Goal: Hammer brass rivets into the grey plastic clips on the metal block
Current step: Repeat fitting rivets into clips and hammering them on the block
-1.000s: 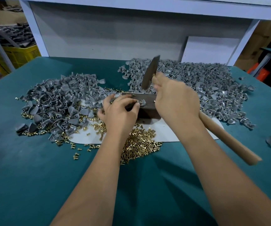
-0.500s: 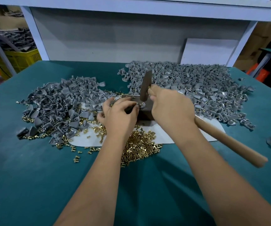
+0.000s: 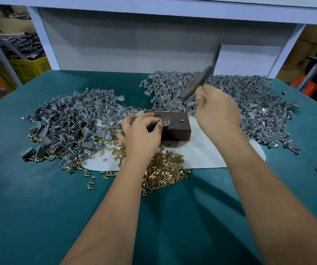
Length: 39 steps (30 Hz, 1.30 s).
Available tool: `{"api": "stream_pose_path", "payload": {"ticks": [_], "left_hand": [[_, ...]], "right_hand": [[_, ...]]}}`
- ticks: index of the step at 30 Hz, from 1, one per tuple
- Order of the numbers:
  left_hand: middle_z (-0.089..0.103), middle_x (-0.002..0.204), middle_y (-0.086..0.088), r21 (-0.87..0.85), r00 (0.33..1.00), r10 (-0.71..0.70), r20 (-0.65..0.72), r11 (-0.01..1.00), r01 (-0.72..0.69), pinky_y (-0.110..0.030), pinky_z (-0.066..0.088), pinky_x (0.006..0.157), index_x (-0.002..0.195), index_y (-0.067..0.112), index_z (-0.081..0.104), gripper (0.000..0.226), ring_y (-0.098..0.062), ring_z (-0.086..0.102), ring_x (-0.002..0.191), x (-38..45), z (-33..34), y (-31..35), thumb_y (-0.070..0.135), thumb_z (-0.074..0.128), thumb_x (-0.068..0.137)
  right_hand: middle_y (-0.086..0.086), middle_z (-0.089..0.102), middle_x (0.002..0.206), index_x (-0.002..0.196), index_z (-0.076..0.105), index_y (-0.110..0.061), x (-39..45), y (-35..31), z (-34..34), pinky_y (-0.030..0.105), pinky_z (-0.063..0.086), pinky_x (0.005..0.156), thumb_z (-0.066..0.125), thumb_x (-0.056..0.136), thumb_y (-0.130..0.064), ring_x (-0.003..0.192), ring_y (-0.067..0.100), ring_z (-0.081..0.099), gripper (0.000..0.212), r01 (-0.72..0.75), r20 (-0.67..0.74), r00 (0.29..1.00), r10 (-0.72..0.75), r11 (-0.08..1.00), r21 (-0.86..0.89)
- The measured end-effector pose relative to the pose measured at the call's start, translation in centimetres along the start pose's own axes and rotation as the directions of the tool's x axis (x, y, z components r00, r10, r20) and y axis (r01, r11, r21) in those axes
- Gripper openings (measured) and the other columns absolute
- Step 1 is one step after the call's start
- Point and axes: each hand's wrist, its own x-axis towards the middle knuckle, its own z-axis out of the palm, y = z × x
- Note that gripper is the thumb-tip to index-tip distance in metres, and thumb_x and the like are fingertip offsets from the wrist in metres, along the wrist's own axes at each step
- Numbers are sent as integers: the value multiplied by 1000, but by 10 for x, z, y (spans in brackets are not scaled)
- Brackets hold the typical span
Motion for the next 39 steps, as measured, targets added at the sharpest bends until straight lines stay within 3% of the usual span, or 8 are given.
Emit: {"api": "stream_pose_path", "payload": {"ticks": [9, 14, 17, 21, 25, 29, 35, 39], "left_hand": [[55, 128, 31, -68, 999, -21, 39, 997, 24, -35, 8, 106, 84, 40, 66, 12, -10, 20, 138, 2, -2, 1, 36, 60, 94], [55, 127, 31, -86, 999, -21, 43, 996, 25, -36, 8, 107, 84, 40, 66, 13, -10, 21, 137, 2, -2, 0, 36, 60, 94], [55, 127, 30, -93, 999, -28, 40, 995, 32, -35, 8, 105, 83, 39, 66, 13, -10, 21, 137, 2, -2, 1, 35, 60, 94], [57, 111, 32, -145, 998, 17, -63, 989, -26, -33, 11, 102, 72, 42, 62, 22, -7, 25, 132, 0, -3, 6, 33, 64, 92], [62, 103, 27, -208, 969, 163, -184, 957, -200, -38, 27, 108, 84, 33, 69, 9, -8, 39, 123, -4, -4, 8, 26, 68, 89], [72, 103, 9, -505, 986, 146, -79, 847, -166, -32, 56, 86, 90, 21, 75, 11, -7, 67, 96, -10, -7, 11, 13, 68, 90], [74, 92, 9, -586, 992, 109, -61, 800, -124, -19, 55, 79, 89, 30, 73, 27, -6, 70, 90, -9, -10, 13, 4, 64, 90], [75, 93, 8, -607, 997, 82, -15, 791, -74, -21, 56, 80, 93, 32, 72, 28, -9, 71, 91, -8, -10, 12, 4, 69, 88]], "right_hand": [[9, 60, 88, 100, 55, -11, -11, 37, 40, 33, 34, 63, 40, 101, -30, 79, 31, 51, 24, -329, 121, 937, 326, 944, -2], [12, 62, 94, 95, 63, -10, -23, 38, 53, 32, 39, 64, 43, 97, -27, 84, 32, 54, 27, -292, 58, 954, 294, 956, -38], [14, 52, 113, 110, 65, -10, -26, 36, 52, 38, 41, 85, 48, 95, -25, 107, 32, 46, 27, -197, -62, 980, 191, 974, -110], [-2, 57, 109, 114, 62, -16, -33, 14, 49, 26, 44, 84, 54, 92, -15, 98, 10, 48, 24, 75, -225, 974, -26, 974, 212], [-10, 62, 102, 106, 63, -21, -48, -16, 57, 14, 44, 77, 60, 89, -12, 88, 1, 55, 20, 258, -183, 963, -196, 868, 425], [-10, 66, 94, 100, 68, -21, -51, -20, 59, 17, 51, 76, 63, 87, -12, 84, 0, 60, 16, 187, -147, 982, -120, 750, 635], [-17, 67, 82, 83, 62, -37, -46, -14, 52, 12, 51, 73, 67, 85, -10, 81, -4, 64, 28, -17, -11, 999, 43, 600, 799], [-4, 72, 84, 87, 65, -28, -44, -12, 49, 20, 55, 72, 65, 88, -6, 78, 6, 69, 22, -160, 137, 987, 84, 462, 872]]}}
